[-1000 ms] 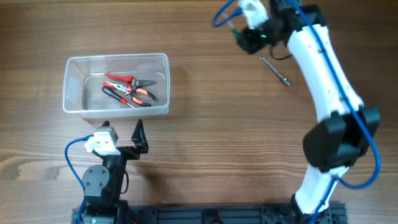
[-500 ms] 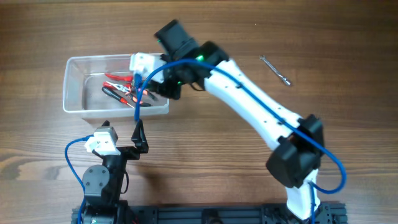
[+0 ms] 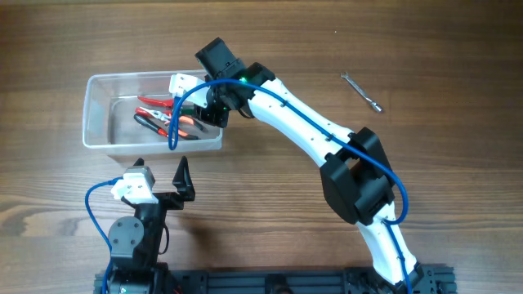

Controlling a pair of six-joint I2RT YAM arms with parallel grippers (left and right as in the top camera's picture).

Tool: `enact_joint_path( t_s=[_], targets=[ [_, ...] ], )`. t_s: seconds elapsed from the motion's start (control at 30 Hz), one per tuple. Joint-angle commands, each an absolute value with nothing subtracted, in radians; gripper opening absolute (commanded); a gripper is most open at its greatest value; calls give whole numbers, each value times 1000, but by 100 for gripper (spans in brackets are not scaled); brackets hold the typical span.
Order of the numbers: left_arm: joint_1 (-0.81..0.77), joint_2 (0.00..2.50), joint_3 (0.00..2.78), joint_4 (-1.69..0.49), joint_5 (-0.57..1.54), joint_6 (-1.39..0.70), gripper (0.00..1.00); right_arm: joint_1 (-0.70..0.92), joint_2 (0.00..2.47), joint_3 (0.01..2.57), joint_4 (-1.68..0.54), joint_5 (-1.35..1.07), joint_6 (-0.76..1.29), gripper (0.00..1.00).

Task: Pack container
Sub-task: 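Lower and release the green screwdriver into the container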

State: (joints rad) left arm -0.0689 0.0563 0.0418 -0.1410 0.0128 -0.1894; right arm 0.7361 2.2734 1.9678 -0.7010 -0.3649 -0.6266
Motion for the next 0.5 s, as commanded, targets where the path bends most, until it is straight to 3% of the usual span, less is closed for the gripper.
enact_joint_path(
  t_s=[0.0, 0.1, 0.2, 0.3, 0.4, 0.47],
  targets=[
    [-63, 56, 37, -142, 10, -198, 100, 736, 2242, 1972, -686, -256, -511, 58],
    [-63, 56, 38, -142, 10, -198, 100, 729, 2192, 1977, -688, -119, -413, 73],
    [-63, 56, 37, -142, 10, -198, 100, 713, 2139, 1977, -683, -140, -416, 82],
    [-63, 56, 38, -142, 10, -198, 100, 709, 2128, 1977, -673, -183, -356, 75],
    [-63, 56, 38, -142, 10, -198, 100, 708, 2128, 1975, -685, -133, -111, 69],
    [-63, 56, 38, -142, 10, -198, 100, 708, 2130, 1975, -729, -1, 159, 63]
  ],
)
